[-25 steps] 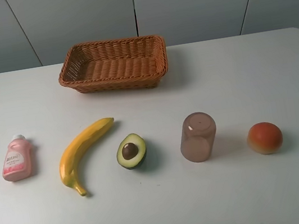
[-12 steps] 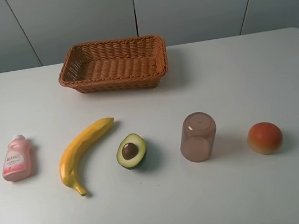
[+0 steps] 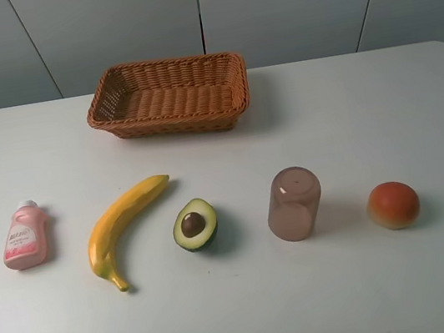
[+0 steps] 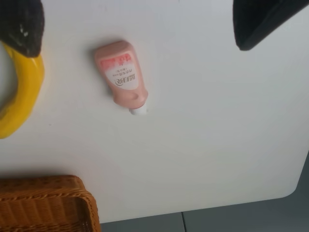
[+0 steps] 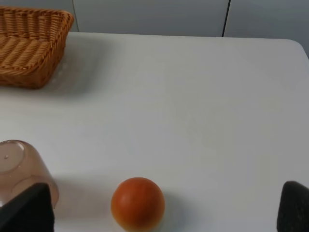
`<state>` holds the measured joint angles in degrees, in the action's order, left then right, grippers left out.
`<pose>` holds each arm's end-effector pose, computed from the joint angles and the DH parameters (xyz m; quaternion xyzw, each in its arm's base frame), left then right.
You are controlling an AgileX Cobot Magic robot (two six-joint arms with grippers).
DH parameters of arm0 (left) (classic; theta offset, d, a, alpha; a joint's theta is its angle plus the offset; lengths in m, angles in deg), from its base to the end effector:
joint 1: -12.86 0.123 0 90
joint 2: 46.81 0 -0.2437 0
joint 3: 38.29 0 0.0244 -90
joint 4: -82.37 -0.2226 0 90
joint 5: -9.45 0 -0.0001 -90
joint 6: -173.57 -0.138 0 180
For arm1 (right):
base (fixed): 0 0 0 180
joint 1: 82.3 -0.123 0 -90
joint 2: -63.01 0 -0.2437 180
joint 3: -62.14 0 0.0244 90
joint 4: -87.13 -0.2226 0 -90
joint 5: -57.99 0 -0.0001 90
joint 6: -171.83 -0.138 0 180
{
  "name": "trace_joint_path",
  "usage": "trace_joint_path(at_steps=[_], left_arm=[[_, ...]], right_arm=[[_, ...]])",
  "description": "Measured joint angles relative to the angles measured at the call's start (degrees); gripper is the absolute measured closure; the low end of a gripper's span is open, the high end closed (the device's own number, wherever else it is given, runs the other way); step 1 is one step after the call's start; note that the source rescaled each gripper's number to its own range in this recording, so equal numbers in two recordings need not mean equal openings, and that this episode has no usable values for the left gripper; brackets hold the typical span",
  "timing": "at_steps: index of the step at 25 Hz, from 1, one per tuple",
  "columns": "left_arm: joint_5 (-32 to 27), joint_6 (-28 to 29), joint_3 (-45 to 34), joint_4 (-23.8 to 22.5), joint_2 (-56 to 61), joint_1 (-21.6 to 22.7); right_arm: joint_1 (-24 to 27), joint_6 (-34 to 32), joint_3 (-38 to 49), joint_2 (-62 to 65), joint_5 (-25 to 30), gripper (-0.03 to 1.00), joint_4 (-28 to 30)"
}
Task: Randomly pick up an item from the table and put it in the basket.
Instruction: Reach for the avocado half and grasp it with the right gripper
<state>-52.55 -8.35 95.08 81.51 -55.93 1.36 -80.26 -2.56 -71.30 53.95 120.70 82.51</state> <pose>0.0510 -0.0085 0.2427 0.0996 0.8502 -0.0357 0.5157 0.0508 0.0081 0.2420 -0.0292 0.8575 0.0060 0.5137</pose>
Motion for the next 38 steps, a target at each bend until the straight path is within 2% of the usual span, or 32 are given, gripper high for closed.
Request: trace_joint_path(at_steps=[9,13,27,31,38], left_arm=[[0.0,0.0,0.0,0.0,0.0,0.0],[0.0,0.0,0.0,0.0,0.0,0.0],[0.0,0.0,0.0,0.0,0.0,0.0],[0.0,0.0,0.0,0.0,0.0,0.0],[0.0,0.0,0.0,0.0,0.0,0.0]], right_arm=[[0.0,-0.14,0.0,0.0,-0.18,-0.03,-1.33],[0.0,2.23,-3.15,-1.85,-0.72,-0.03,-2.61],[-0.39,19.32,-29.91,-46.15,-0.01,-0.03,-12.94],[-7.97,19.34,-34.84,-56.41,-1.25,-0.03,-12.61],[-26.73,9.6,-36.58,-70.01,-8.64,-0.03,-6.17]])
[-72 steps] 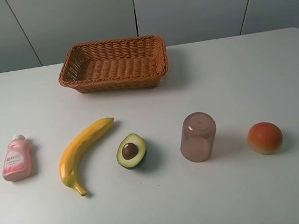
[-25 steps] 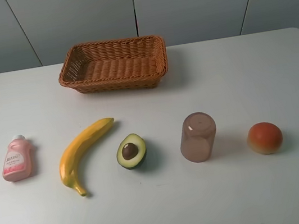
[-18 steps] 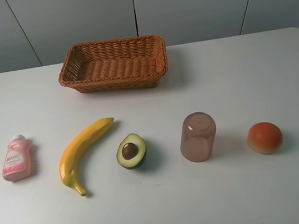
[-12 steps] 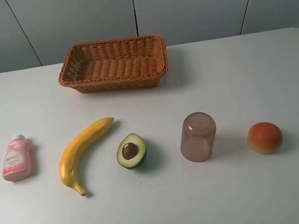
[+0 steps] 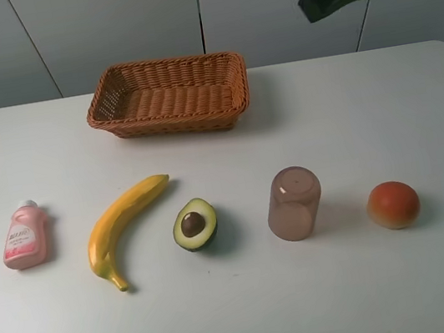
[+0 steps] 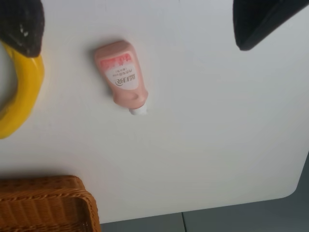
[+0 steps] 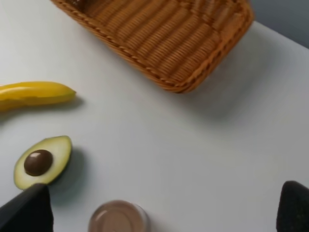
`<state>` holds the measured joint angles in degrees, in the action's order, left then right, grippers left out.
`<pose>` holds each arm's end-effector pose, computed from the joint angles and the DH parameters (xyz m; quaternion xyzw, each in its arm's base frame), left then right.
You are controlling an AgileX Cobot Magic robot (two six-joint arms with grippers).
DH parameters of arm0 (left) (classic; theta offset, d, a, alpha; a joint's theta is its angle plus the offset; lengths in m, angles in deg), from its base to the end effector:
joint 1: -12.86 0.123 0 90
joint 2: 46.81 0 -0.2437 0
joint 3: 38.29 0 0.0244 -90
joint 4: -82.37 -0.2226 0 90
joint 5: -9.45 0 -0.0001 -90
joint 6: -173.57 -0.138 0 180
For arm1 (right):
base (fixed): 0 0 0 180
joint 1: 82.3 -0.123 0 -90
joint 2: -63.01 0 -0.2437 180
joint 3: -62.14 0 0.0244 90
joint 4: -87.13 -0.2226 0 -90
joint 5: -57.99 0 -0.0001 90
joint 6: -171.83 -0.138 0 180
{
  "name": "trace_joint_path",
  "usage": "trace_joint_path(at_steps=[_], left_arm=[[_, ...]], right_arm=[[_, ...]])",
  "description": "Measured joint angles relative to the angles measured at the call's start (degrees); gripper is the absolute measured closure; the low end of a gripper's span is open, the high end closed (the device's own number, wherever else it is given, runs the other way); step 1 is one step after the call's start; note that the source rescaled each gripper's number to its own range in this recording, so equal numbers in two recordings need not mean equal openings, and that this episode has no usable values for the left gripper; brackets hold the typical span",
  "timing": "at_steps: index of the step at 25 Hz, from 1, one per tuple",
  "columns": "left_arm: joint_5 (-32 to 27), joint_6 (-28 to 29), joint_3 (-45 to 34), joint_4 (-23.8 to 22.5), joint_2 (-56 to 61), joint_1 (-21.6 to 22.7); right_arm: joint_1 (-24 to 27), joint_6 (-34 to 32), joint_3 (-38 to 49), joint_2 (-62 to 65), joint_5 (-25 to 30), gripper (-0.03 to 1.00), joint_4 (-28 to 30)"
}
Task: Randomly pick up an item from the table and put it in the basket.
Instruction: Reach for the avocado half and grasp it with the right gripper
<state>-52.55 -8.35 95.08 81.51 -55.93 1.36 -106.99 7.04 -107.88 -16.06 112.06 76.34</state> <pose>0.0510 -0.0085 0.2427 0.0996 0.8502 -0.0357 0.5157 0.2263 0.1271 0.2819 -0.2957 0.8974 0.1154 0.3064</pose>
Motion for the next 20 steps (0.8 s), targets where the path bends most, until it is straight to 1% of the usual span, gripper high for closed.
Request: trace_joint_path(at_steps=[2,6,10,13,16,20], left_arm=[[0.0,0.12,0.0,0.0,0.0,0.0],[0.0,0.23,0.0,0.0,0.0,0.0],[0.0,0.23,0.0,0.0,0.0,0.0],[0.0,0.23,0.0,0.0,0.0,0.0],[0.0,0.23,0.0,0.0,0.0,0.0],[0.0,0.23,0.0,0.0,0.0,0.0]], right_arm=[[-4.69,-3.74,0.0,-3.29,-2.54,-0.03,1.31],[-11.21,-8.61,0.0,-9.68,-6.91,-0.03,2.03],[-15.46,-16.49,0.0,-16.0,-8.87,-0.03,2.25],[-17.83,-25.38,0.0,-20.6,-9.86,-0.03,2.25],[-20.27,-33.63,0.0,-24.72,-10.69,-0.03,3.61],[-23.47,-42.24,0.0,-29.87,-11.33,0.04,5.73]])
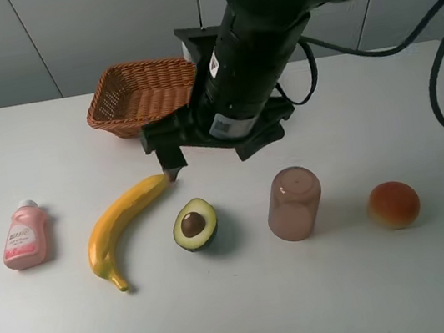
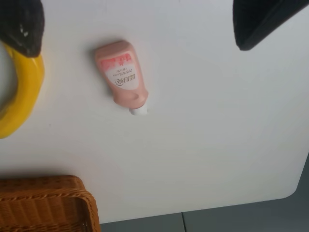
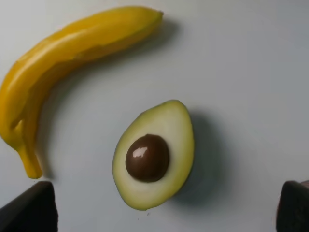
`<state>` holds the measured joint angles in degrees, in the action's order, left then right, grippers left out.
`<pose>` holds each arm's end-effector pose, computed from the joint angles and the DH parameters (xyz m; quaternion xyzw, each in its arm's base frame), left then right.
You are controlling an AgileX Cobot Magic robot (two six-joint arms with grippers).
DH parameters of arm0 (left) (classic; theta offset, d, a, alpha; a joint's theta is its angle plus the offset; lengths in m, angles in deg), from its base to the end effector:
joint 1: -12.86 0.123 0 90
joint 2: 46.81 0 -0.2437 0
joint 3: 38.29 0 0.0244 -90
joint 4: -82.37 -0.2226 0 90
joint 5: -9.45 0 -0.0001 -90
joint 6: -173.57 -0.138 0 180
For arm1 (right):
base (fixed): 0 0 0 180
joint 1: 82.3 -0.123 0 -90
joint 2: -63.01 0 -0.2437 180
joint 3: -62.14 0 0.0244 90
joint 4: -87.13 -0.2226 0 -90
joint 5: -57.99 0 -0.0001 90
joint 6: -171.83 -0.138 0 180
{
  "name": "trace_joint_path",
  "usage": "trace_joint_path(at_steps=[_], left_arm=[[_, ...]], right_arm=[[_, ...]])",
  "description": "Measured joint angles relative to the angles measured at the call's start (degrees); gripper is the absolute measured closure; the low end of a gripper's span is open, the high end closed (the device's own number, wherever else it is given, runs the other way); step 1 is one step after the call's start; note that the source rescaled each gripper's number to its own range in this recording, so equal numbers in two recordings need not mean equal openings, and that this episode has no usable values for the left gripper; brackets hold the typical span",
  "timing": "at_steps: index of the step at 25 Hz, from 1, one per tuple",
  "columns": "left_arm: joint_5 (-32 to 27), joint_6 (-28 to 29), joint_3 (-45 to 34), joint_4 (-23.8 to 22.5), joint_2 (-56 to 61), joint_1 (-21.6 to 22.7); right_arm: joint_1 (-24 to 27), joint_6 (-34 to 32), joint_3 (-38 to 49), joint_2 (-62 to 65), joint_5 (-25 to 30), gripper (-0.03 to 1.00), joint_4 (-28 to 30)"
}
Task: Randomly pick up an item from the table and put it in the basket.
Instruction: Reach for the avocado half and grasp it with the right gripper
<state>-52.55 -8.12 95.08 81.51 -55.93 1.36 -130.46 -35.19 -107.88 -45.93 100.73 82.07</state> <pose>0.0510 -0.0085 0.2427 0.0979 0.8504 -0.0367 0.5156 0.2135 0.2508 0.1365 -0.1541 0.9745 0.1246 0.1050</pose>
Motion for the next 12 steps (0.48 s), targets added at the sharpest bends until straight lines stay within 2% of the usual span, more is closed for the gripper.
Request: trace_joint_path(at_steps=[5,12], left_arm=[[0.0,0.0,0.0,0.0,0.0,0.0],[0.0,0.0,0.0,0.0,0.0,0.0]], right_arm=[[-2.92,-4.32,0.0,-5.57,-1.55,0.08,0.0],[-3.99,-5.1,0.0,-11.02,-3.97,0.08,-0.22]])
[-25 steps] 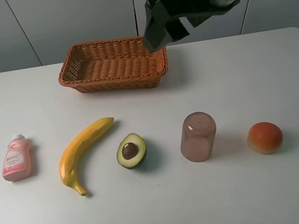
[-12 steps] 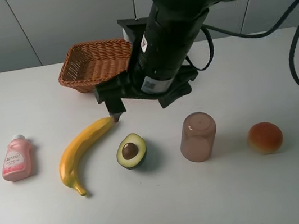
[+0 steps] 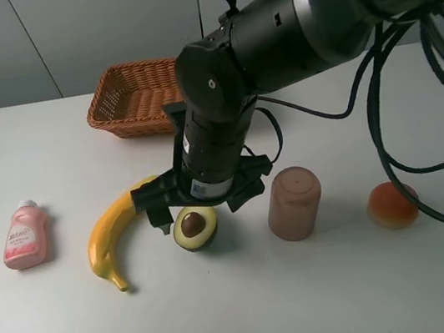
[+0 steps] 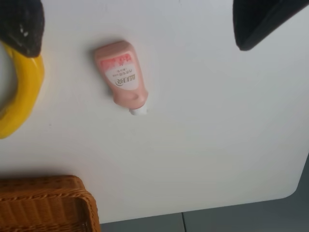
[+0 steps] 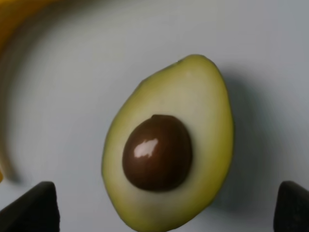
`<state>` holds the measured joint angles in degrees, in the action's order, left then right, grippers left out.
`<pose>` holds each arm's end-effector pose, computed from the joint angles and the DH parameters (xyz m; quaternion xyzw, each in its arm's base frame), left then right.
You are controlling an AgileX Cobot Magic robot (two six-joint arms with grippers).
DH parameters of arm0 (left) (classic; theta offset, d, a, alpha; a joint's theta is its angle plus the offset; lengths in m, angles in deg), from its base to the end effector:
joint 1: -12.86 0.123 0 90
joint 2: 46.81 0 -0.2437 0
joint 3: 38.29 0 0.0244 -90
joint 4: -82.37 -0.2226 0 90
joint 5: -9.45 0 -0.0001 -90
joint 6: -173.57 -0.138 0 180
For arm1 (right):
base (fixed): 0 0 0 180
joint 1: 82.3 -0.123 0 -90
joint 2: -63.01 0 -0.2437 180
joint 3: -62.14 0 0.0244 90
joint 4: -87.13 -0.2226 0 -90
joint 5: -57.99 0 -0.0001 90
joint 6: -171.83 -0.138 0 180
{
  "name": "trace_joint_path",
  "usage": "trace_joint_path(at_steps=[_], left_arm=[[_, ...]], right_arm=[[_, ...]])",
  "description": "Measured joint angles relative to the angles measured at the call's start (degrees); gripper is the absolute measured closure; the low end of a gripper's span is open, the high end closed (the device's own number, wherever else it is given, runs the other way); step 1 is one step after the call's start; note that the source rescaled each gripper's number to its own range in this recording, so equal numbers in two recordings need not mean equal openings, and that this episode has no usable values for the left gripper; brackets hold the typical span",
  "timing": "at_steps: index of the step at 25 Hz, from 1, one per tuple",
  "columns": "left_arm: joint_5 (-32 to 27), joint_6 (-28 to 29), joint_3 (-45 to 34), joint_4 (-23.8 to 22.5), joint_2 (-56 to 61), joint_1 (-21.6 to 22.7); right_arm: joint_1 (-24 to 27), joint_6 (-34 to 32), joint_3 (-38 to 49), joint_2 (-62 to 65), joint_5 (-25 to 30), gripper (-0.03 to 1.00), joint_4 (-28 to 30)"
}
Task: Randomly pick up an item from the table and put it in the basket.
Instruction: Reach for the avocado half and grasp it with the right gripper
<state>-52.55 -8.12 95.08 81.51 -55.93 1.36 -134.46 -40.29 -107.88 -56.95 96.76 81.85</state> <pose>0.0510 -0.0085 0.2427 0.0979 0.8504 -0.0367 0.5156 0.1993 0.2696 0.0749 -0.1406 0.9847 0.0898 0.0512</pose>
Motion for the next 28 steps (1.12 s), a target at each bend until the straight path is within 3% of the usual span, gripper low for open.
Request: trace_joint_path(at_steps=[12,28], left_arm=[[0.0,0.0,0.0,0.0,0.0,0.0],[0.0,0.0,0.0,0.0,0.0,0.0]], right_arm=[[-0.12,1.7,0.0,-3.53,-3.94,0.08,-2.79],[-0.24,5.79,0.0,-6.32,-5.31,0.08,-6.05]])
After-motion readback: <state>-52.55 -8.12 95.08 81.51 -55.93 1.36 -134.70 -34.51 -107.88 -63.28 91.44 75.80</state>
